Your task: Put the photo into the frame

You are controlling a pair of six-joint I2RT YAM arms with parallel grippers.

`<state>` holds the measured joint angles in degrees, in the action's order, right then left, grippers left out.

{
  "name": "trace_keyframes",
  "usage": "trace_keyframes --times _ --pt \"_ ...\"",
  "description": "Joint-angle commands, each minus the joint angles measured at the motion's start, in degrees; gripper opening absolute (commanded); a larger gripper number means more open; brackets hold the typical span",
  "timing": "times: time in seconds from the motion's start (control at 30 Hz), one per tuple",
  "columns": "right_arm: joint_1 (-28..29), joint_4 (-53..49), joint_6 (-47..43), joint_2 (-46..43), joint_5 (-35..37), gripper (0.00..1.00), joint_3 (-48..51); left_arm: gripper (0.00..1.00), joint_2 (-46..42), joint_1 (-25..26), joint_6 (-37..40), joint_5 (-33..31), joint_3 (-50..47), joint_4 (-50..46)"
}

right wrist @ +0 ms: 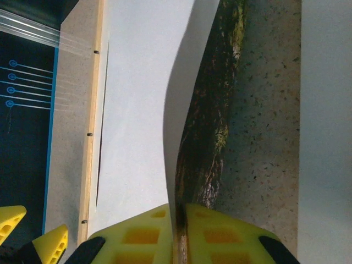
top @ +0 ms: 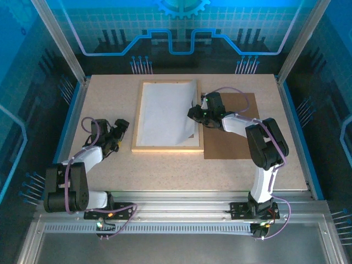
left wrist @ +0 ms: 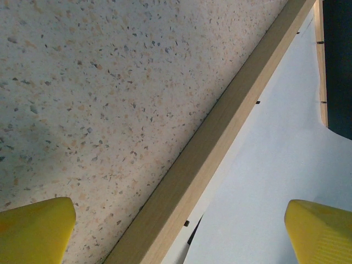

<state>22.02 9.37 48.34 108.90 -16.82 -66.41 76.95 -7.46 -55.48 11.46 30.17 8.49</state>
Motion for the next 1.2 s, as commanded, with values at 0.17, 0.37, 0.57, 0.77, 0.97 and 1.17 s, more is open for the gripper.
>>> trace_keyframes --times 0.17,0.37,0.57,0.77,0.97,1.17 --pt "0.8 5.8 -2.6 -7.2 -3.1 0.13 3.6 0.99 1.2 -0.5 0.5 1.4 1.3 0.8" --pt "0.8 10.7 -2.4 -6.9 -6.1 0.11 4.2 0.99 1.6 -0.5 0.2 1.5 1.4 1.1" --pt "0.6 18.0 3.4 -5.2 -9.0 0.08 4.6 0.99 1.5 -0.5 0.4 1.6 1.4 0.9" --pt "0.9 18.2 5.6 -6.4 -11.4 0.05 -1.5 0.99 1.7 -0.6 0.9 0.9 1.6 0.8" --pt "3.0 16.8 7.4 -6.7 -11.6 0.05 -8.2 0.99 0.7 -3.0 1.8 0.5 2.6 -0.7" --pt "5.8 15.1 6.8 -4.5 -11.4 0.05 -16.3 0.99 -2.3 -6.8 2.9 0.7 2.3 -2.5"
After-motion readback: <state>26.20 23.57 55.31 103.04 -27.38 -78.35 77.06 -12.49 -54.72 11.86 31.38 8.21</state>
